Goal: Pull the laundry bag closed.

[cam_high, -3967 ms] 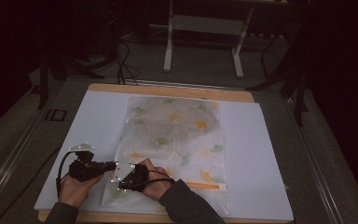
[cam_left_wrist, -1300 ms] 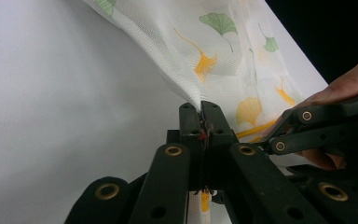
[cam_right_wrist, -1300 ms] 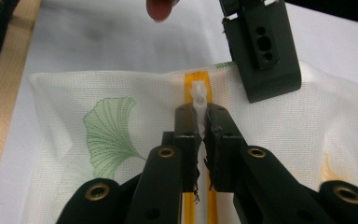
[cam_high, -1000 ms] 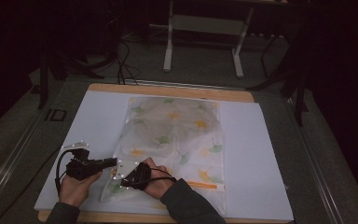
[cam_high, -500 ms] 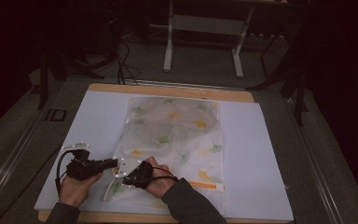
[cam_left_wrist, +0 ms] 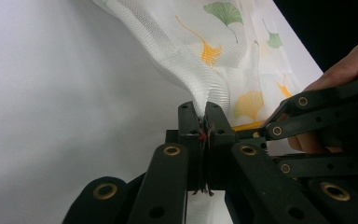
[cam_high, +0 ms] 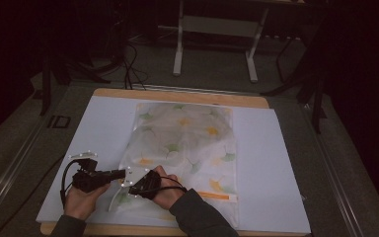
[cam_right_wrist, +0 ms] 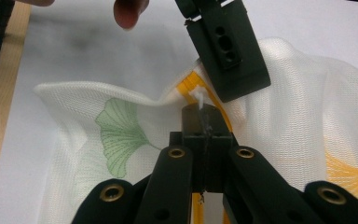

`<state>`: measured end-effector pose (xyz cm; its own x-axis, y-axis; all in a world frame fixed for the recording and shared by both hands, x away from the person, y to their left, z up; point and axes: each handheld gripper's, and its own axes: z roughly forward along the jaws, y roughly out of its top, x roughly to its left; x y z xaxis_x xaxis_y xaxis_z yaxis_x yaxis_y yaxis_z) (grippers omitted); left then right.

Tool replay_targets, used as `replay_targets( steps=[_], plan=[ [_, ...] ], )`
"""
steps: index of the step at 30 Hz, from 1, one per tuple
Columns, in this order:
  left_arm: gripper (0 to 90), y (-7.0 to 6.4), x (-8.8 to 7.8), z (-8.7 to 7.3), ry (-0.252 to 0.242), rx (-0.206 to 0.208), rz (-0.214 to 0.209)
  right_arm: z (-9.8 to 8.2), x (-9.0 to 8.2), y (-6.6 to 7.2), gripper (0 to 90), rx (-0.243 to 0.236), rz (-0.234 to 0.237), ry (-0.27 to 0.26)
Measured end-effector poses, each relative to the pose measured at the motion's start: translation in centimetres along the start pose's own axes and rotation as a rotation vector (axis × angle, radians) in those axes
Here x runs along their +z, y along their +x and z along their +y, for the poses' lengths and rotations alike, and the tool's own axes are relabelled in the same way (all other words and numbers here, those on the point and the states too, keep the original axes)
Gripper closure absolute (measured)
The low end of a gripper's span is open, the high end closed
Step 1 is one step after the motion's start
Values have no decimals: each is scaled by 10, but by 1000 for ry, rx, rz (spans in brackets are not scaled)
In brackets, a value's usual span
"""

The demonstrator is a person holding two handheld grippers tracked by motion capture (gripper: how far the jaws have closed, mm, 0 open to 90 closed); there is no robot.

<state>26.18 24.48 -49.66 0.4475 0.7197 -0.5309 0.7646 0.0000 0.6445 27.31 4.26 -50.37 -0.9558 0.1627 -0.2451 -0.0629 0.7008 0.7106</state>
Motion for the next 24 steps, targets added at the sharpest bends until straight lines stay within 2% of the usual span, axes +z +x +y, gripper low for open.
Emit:
replay_targets(
  steps=[7,10,14,18,24],
  plan=[
    [889,1,-2,1,0,-15,-21,-4,3,-1,900,10,-8,5],
    [890,3,-7,2,-21,-31,-41,-5,4,-3,900,-1,-38,24],
    [891,7,-9,1,-34,-37,-39,-12,1,-7,900,28,-33,23],
    [890,6,-8,2,-33,-22,-29,-13,-4,-7,900,20,-32,31],
    [890,10,-8,1,-45,-30,-22,-16,-8,-8,900,13,-43,44]
  ],
)
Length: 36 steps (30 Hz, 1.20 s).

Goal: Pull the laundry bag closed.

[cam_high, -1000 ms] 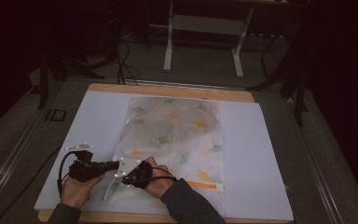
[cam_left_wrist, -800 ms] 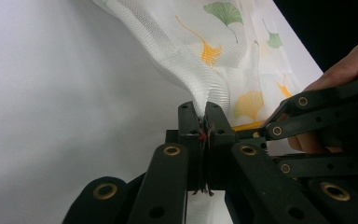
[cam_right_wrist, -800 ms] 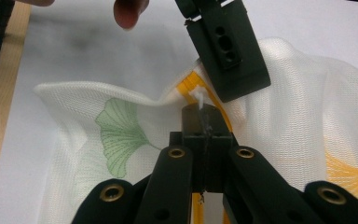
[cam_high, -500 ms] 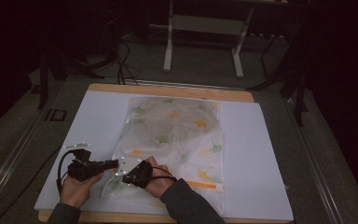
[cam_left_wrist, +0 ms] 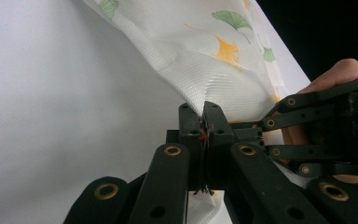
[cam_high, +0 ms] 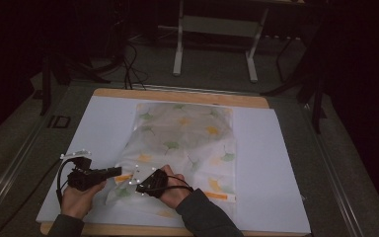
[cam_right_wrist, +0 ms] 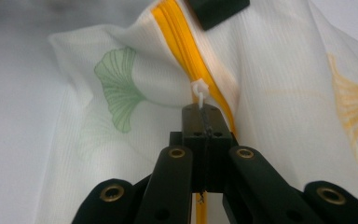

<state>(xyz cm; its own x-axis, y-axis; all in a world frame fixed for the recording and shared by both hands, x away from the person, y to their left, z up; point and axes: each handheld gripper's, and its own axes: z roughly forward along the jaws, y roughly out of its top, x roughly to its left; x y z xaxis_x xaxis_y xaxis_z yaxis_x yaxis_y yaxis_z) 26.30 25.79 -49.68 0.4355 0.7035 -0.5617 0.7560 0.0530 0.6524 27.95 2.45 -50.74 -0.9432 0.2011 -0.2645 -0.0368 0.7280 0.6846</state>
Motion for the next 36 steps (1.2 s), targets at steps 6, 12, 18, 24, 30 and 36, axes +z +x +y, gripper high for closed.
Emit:
replay_targets(
  steps=[6,12,18,24,30,36],
  plan=[
    [890,1,-1,0,-5,-3,3,-6,-4,-2,900,10,-8,13],
    [889,2,-2,1,-14,-3,0,-10,-9,-5,900,15,-13,21],
    [889,1,-2,1,-18,9,-3,-13,-13,-6,900,17,-13,22],
    [889,3,-3,1,-16,5,0,-18,-16,-9,900,22,-9,42],
    [889,4,-3,1,-17,4,1,-24,-20,-12,900,29,-10,48],
    [889,4,-3,1,-17,6,1,-27,-24,-14,900,34,-13,54]
  ],
)
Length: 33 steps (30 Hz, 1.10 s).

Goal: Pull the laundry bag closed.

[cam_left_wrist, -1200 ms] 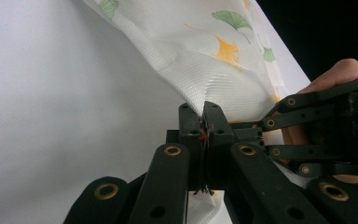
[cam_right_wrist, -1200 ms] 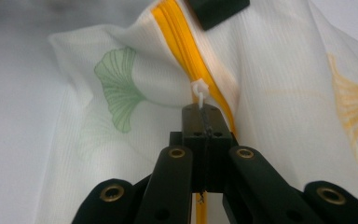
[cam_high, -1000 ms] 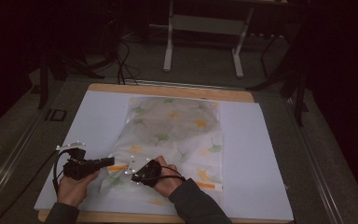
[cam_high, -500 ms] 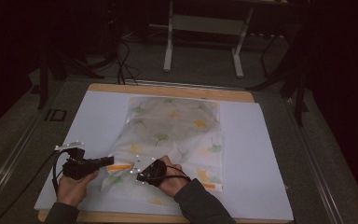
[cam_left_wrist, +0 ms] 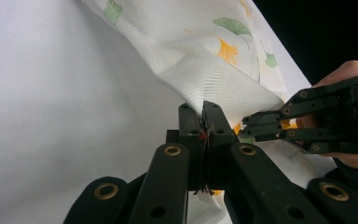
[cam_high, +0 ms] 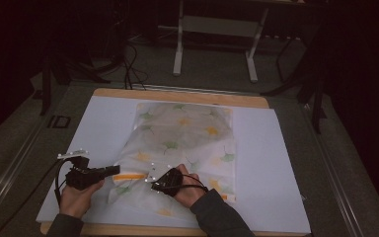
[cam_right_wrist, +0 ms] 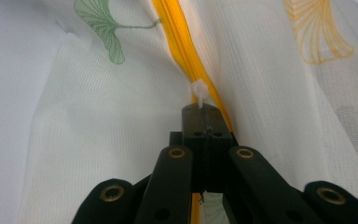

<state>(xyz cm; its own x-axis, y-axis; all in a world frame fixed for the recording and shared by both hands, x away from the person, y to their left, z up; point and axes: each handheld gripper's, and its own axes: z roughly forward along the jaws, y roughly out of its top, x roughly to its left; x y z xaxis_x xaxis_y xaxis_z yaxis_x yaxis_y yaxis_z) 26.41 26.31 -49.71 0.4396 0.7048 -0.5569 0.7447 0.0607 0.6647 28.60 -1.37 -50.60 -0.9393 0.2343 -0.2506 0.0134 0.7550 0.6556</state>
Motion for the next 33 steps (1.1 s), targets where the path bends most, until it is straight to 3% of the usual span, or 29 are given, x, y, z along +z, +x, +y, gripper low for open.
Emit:
replay_targets(
  steps=[33],
  plan=[
    [889,0,-2,1,-9,-1,1,-17,-15,-10,900,32,-7,16]
  ],
)
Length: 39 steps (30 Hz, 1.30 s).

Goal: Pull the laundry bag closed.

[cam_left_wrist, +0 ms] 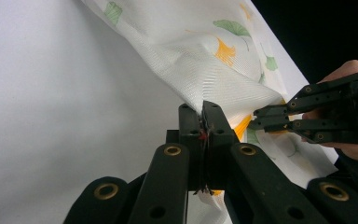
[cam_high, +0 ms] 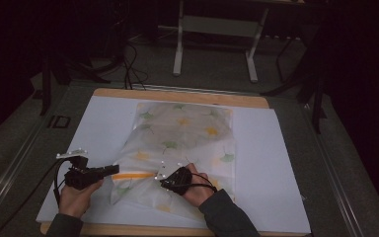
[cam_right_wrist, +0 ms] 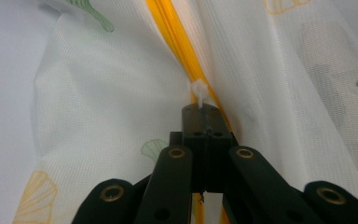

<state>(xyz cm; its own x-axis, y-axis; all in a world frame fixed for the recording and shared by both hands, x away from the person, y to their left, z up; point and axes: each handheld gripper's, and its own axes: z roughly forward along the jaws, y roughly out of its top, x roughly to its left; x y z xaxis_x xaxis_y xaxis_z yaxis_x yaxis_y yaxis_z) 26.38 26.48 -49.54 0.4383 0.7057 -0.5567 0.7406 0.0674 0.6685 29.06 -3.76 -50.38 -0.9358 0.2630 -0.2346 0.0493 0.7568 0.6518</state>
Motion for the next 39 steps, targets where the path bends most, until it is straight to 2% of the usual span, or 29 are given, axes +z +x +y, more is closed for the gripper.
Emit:
replay_targets(
  steps=[11,39],
  plan=[
    [889,1,-1,0,-7,-3,4,-9,-10,-3,900,9,-4,24],
    [890,3,-1,0,-6,-8,8,-24,-29,-5,900,23,-10,45]
  ],
)
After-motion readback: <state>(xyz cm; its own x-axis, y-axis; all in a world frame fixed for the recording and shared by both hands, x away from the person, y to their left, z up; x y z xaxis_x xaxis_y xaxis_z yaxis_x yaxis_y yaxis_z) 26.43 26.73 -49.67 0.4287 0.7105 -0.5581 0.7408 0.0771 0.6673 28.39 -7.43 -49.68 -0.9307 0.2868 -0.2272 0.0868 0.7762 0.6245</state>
